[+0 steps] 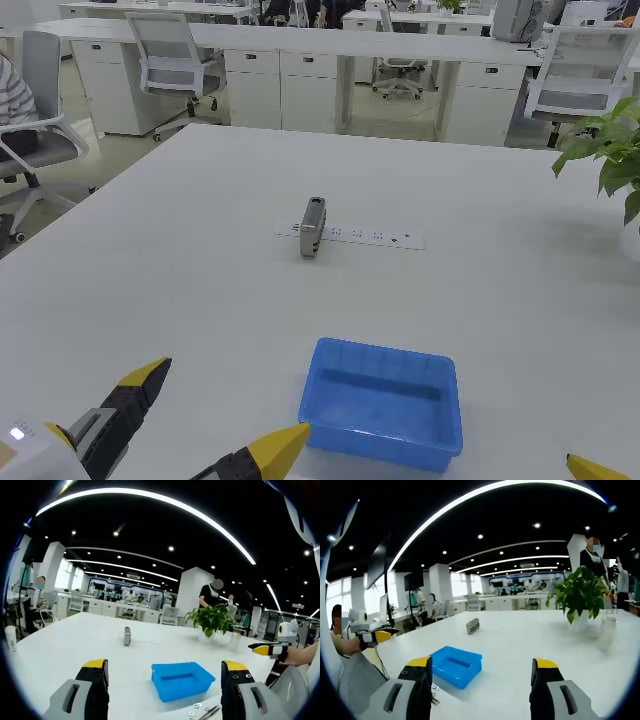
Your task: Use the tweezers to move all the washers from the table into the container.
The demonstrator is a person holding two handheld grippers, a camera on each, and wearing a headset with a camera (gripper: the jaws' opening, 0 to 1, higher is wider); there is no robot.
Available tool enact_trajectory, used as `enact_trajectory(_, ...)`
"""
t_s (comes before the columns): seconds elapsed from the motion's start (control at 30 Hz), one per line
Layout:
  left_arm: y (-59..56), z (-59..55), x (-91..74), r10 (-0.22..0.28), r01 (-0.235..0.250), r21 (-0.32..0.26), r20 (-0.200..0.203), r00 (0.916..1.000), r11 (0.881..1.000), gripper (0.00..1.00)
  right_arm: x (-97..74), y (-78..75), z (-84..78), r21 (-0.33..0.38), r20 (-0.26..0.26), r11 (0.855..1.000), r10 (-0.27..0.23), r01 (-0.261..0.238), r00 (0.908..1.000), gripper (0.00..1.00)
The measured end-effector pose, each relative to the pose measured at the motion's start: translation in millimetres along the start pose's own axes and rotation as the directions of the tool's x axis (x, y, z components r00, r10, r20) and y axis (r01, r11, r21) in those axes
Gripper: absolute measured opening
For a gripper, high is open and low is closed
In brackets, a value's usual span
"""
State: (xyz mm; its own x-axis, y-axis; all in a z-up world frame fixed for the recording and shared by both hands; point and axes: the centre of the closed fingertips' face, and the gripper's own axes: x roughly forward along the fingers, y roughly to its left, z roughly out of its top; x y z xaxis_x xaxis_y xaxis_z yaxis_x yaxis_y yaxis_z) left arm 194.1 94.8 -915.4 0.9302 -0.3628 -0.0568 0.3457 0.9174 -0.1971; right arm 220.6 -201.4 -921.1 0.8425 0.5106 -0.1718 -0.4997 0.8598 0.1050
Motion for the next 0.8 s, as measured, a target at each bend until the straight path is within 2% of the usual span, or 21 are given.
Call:
enact_trajectory(0.47,1.2,0.5,-0.6,0.004,-0.004,-0.004,0.004,1.0,1.0,0.95,-0.1,0.5,-1.6,-0.01,-0.007,1.0,0.001,-0.001,1.0,0.76)
enact_trajectory(0.8,1.1,-1.8,-0.7,0.003,-0.003,0.002,-0.008,1.0,1.0,0.95,0.0,1.5,-3.1,-0.014,-0.014,1.0,0.003,-0.003,0.9999,0.76)
